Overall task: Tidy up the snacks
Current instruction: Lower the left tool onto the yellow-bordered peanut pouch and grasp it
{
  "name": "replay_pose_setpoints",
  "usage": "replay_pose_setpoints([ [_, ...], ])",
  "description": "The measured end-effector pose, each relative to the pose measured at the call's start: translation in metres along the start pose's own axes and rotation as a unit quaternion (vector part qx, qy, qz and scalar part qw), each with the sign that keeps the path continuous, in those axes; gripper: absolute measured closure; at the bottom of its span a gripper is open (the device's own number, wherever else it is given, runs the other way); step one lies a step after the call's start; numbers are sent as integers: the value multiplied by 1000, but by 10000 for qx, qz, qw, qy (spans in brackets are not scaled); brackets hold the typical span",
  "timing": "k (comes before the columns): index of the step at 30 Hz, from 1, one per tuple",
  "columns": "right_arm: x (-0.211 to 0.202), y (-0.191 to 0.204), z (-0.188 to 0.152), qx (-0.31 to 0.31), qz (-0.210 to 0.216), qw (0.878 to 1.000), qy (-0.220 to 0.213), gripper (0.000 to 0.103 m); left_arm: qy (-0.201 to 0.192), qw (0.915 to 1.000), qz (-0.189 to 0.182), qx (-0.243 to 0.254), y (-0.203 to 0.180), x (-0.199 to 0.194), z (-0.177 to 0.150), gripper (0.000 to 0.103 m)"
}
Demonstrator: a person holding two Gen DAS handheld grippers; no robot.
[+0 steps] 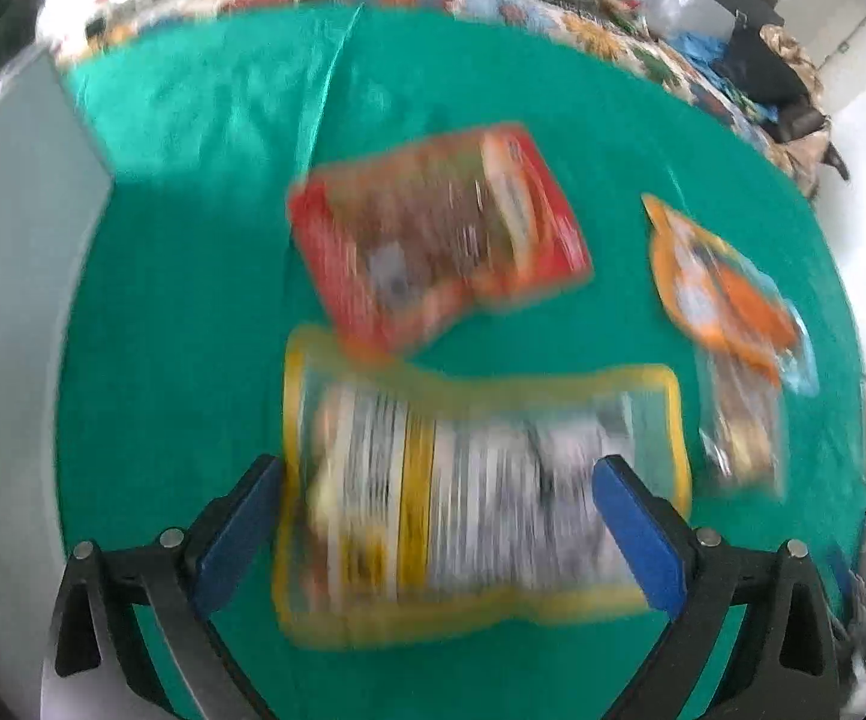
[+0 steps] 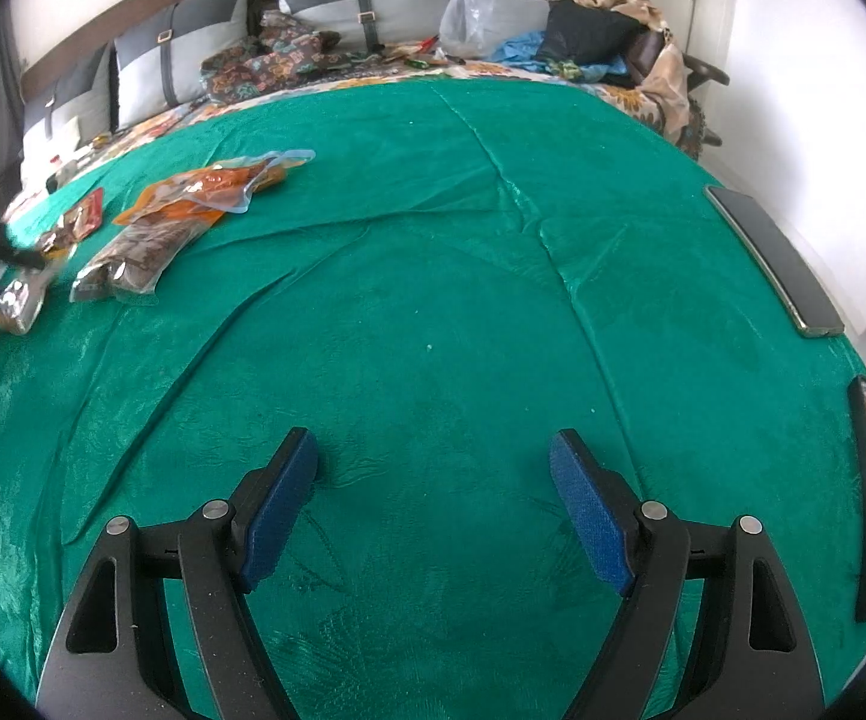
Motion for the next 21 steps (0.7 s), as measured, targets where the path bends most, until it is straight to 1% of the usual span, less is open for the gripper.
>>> replay_pose_setpoints([
  [1, 0, 0, 0, -1, 2, 10000, 2, 19, 126, 9999, -104, -41, 1, 0, -14, 3],
  [3, 0, 0, 0, -7, -1, 10000, 3, 19, 354, 9991, -205, 141, -5, -2, -35, 3],
  [4, 0, 0, -1, -8, -1, 10000, 5, 18, 503, 9979, -273, 303, -9, -1, -43, 3],
  [5, 0, 0, -1, -6, 1, 10000, 4, 18, 695, 9949, -283, 672, -19, -1, -52, 3],
  [6, 0, 0, -1, -7, 2, 10000, 4, 18, 761, 9924, -196, 949, -26, -3, -56, 3],
  [7, 0, 0, -1, -7, 1, 10000, 4, 18, 749, 9893, -24, 1249, -34, -7, -59, 3],
  [8, 0, 0, -1, -7, 2, 10000, 4, 18, 634, 9855, 240, 1556, -42, -13, -58, 3],
  [9, 0, 0, -1, -7, 2, 10000, 4, 18, 426, 9804, 524, 1850, -50, -19, -55, 3],
  [10, 0, 0, -1, -7, 1, 10000, 4, 18, 232, 9759, 748, 2036, -55, -24, -50, 2],
  [11, 0, 0, -1, -8, 2, 10000, 4, 18, 52, 9726, 928, 2133, -60, -26, -42, 2],
  [12, 0, 0, -1, -8, 2, 10000, 5, 18, -38, 9712, 1000, 2162, -62, -25, -35, 2],
  [14, 0, 0, -1, -8, 3, 10000, 5, 18, -96, 9695, 1007, 2233, -65, -17, -21, 2],
  [15, 0, 0, -1, -8, 3, 10000, 5, 18, -85, 9663, 1093, 2328, -67, -10, -14, 3],
  [17, 0, 0, -1, -8, 4, 10000, 5, 18, -55, 9551, 1461, 2575, -70, 6, -5, 2],
  [18, 0, 0, -1, -8, 4, 10000, 5, 18, -35, 9516, 1601, 2621, -68, 12, -3, 2],
  [19, -1, 0, -1, -8, 4, 10000, 5, 18, -8, 9507, 1676, 2608, -65, 17, -1, 0],
  [20, -1, 0, -1, -8, 5, 10000, 5, 18, -76, 9564, 1518, 2492, -61, 17, 3, 0],
  [21, -1, 0, -1, -8, 5, 10000, 5, 18, -61, 9606, 1435, 2379, -55, 17, 5, 0],
])
Point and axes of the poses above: each gripper's, at about its wrist camera, not at the fingertips, and x roughly the way its jaws point, y to its left, z to its top, the point moved 3 cm from there along x, roughly the way its jaws point, and after that the axes turned 11 degrees about y, right-handed, at the moved point
